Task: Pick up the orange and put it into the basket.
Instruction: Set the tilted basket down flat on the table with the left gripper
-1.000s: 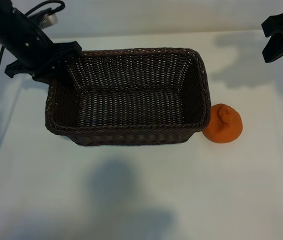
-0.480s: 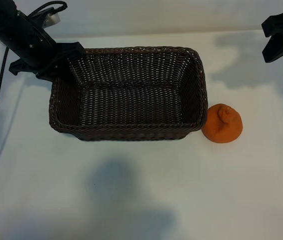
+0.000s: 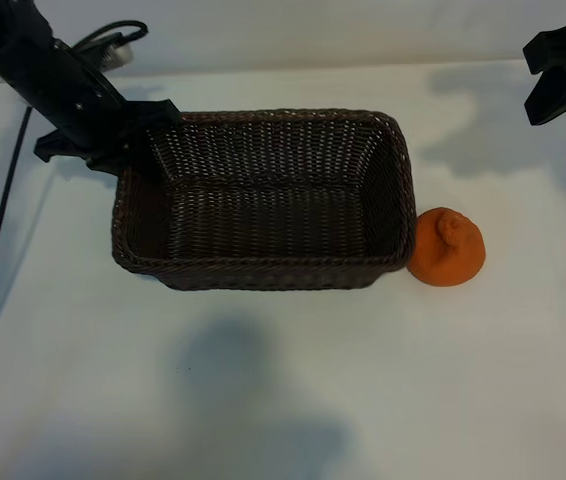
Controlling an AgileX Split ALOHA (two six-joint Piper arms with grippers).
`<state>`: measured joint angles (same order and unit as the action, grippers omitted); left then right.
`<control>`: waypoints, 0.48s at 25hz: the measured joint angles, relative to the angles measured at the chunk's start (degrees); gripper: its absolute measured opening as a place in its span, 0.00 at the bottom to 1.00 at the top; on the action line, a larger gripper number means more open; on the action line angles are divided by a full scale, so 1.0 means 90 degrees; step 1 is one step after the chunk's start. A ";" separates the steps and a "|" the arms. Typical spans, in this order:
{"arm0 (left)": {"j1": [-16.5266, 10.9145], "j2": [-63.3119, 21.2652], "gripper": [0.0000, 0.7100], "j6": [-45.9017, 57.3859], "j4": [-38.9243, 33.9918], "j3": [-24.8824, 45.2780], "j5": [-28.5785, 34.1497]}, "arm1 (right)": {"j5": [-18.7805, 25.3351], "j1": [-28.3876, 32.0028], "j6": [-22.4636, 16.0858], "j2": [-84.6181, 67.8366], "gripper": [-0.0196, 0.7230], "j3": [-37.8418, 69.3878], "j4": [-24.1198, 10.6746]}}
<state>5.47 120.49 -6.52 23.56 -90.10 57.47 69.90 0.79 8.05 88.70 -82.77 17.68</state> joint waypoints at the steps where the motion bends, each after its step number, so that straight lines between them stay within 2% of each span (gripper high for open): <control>1: 0.0026 0.0015 0.22 -0.0034 0.0021 0.0000 -0.0016 | 0.0000 0.0000 0.0000 0.0000 0.61 0.0000 0.0000; 12: 0.0111 0.0059 0.22 -0.0091 0.0022 0.0000 -0.0141 | 0.0000 0.0000 0.0000 0.0000 0.61 0.0000 0.0000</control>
<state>6.47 121.02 -7.34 23.76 -90.10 56.20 69.90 0.79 8.05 88.70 -82.77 17.68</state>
